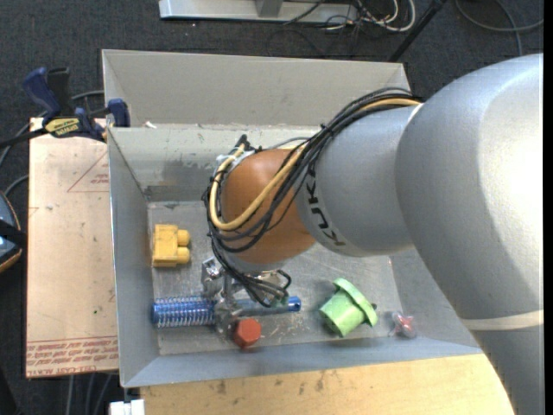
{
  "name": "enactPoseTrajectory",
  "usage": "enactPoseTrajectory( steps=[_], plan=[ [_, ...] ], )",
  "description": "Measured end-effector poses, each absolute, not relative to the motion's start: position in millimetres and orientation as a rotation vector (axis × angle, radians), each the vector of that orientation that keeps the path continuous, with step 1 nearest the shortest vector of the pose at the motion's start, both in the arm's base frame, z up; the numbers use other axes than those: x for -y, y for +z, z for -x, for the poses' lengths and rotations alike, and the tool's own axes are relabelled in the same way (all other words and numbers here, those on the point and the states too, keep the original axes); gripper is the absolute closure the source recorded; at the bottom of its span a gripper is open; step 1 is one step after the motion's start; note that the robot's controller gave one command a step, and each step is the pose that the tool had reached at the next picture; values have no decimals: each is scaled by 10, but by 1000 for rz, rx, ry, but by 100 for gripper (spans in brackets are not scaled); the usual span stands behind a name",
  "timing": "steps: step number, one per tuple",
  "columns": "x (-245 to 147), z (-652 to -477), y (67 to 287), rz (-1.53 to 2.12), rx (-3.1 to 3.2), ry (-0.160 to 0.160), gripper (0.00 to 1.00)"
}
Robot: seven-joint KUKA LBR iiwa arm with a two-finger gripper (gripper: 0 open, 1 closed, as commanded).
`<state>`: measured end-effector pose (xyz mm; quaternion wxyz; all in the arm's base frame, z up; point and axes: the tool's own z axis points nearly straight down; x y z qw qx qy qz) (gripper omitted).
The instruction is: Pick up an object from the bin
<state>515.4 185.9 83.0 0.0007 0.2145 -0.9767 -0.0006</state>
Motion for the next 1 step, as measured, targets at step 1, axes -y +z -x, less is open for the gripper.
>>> enactPoseTrajectory(
  steps=[1],
  plan=[
    [-2045, -5280, 2364, -911, 3018, -3, 100]
  ],
)
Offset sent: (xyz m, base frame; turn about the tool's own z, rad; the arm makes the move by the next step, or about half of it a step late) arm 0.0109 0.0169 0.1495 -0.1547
